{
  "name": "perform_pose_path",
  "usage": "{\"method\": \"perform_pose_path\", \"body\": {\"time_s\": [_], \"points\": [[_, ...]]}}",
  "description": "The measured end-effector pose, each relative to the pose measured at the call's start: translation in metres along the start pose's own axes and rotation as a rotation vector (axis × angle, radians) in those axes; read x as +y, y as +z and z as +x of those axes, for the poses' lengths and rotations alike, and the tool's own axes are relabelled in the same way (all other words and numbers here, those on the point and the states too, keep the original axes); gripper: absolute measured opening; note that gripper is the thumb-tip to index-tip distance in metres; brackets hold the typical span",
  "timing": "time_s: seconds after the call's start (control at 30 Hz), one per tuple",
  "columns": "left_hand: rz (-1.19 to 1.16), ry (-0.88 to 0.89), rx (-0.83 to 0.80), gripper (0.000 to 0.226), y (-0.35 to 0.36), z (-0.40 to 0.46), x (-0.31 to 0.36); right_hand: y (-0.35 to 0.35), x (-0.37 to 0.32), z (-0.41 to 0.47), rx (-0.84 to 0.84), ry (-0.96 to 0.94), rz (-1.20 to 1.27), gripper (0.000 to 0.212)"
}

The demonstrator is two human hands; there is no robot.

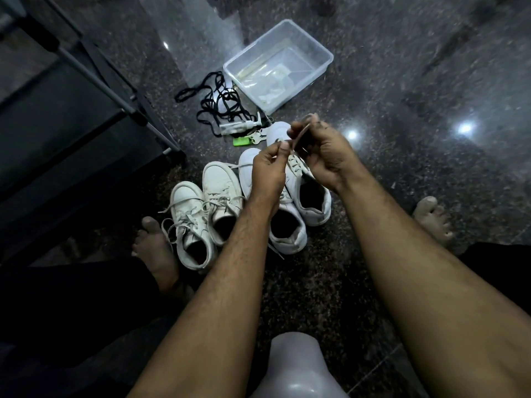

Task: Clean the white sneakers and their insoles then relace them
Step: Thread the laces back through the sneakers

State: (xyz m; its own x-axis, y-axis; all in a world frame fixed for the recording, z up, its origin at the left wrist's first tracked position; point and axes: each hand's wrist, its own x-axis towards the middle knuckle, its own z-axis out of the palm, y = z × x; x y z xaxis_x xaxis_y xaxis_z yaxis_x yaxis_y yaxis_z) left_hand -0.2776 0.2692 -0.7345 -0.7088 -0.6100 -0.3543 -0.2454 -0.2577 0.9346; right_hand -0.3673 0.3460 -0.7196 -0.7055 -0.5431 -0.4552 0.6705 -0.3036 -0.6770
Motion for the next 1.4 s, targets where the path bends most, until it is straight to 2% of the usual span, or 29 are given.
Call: {"method": "perform_pose_path", "body": {"time_s": [0.07, 0.13, 0.2, 0.23, 0.33, 0.43, 0.47, 0.53, 0.57, 0.63, 0.73, 0.83, 1.0, 1.07, 1.1, 1.17, 1.2, 1.27, 1.4], "points": [[-0.076, -0.053, 0.1, 0.024, -0.003, 0.008, -0.005, -0.01, 0.004, 0.009, 0.138, -0.021, 0.231, 0.022], [-0.337, -0.198, 0.181, 0.028, -0.009, 0.015, -0.007, -0.03, 0.006, 0.021, 0.341, -0.074, 0.301, 0.022], [-0.525, -0.294, 0.246, 0.031, -0.016, 0.022, -0.014, -0.056, 0.008, 0.028, 0.57, -0.15, 0.004, 0.023], [-0.526, -0.309, 0.265, 0.03, -0.018, 0.025, -0.017, -0.067, 0.009, 0.03, 0.625, -0.191, -0.157, 0.021], [-0.384, -0.263, 0.27, 0.026, -0.015, 0.032, -0.024, -0.079, 0.01, 0.034, 0.599, -0.234, -0.382, 0.015], [-0.214, -0.329, 0.272, 0.053, -0.004, 0.038, -0.029, -0.08, 0.022, 0.044, 0.589, -0.072, -0.665, 0.053], [-0.197, -0.376, 0.255, 0.058, 0.002, 0.036, -0.031, -0.08, 0.03, 0.045, 0.616, 0.021, -0.767, 0.059], [-0.127, -0.401, 0.211, 0.062, 0.012, 0.028, -0.039, -0.079, 0.048, 0.039, 0.688, 0.162, -0.824, 0.066], [-0.072, -0.384, 0.204, 0.06, 0.016, 0.025, -0.046, -0.076, 0.057, 0.034, 0.711, 0.178, -0.852, 0.068], [-0.015, -0.342, 0.194, 0.041, 0.022, 0.021, -0.053, -0.071, 0.068, 0.029, 0.691, 0.114, -0.985, 0.064], [-0.046, -0.31, 0.155, 0.026, 0.023, 0.021, -0.049, -0.062, 0.069, 0.026, 0.615, 0.02, -1.082, 0.058], [-0.029, -0.286, 0.12, 0.024, 0.021, 0.021, -0.049, -0.055, 0.066, 0.029, 0.566, -0.017, -1.051, 0.06], [0.004, -0.243, 0.094, 0.015, 0.016, 0.02, -0.055, -0.04, 0.058, 0.033, 0.559, -0.039, -0.979, 0.023], [-0.123, -0.261, 0.117, 0.011, 0.016, 0.02, -0.052, -0.032, 0.053, 0.033, 0.525, -0.067, -0.775, 0.019], [-0.224, -0.269, 0.122, 0.011, 0.017, 0.019, -0.049, -0.026, 0.049, 0.032, 0.485, -0.08, -0.569, 0.02], [-0.409, -0.258, 0.097, 0.012, 0.018, 0.019, -0.043, -0.014, 0.037, 0.028, 0.353, -0.084, -0.197, 0.015], [-0.477, -0.253, 0.084, 0.014, 0.019, 0.021, -0.042, -0.013, 0.032, 0.029, 0.299, -0.104, -0.14, 0.01], [-0.531, -0.261, 0.1, 0.018, 0.017, 0.026, -0.038, -0.016, 0.025, 0.03, 0.261, -0.141, -0.202, 0.007], [-0.406, -0.318, 0.15, 0.023, -0.001, 0.04, -0.046, -0.049, 0.033, 0.025, 0.318, -0.112, -0.293, 0.009]]}}
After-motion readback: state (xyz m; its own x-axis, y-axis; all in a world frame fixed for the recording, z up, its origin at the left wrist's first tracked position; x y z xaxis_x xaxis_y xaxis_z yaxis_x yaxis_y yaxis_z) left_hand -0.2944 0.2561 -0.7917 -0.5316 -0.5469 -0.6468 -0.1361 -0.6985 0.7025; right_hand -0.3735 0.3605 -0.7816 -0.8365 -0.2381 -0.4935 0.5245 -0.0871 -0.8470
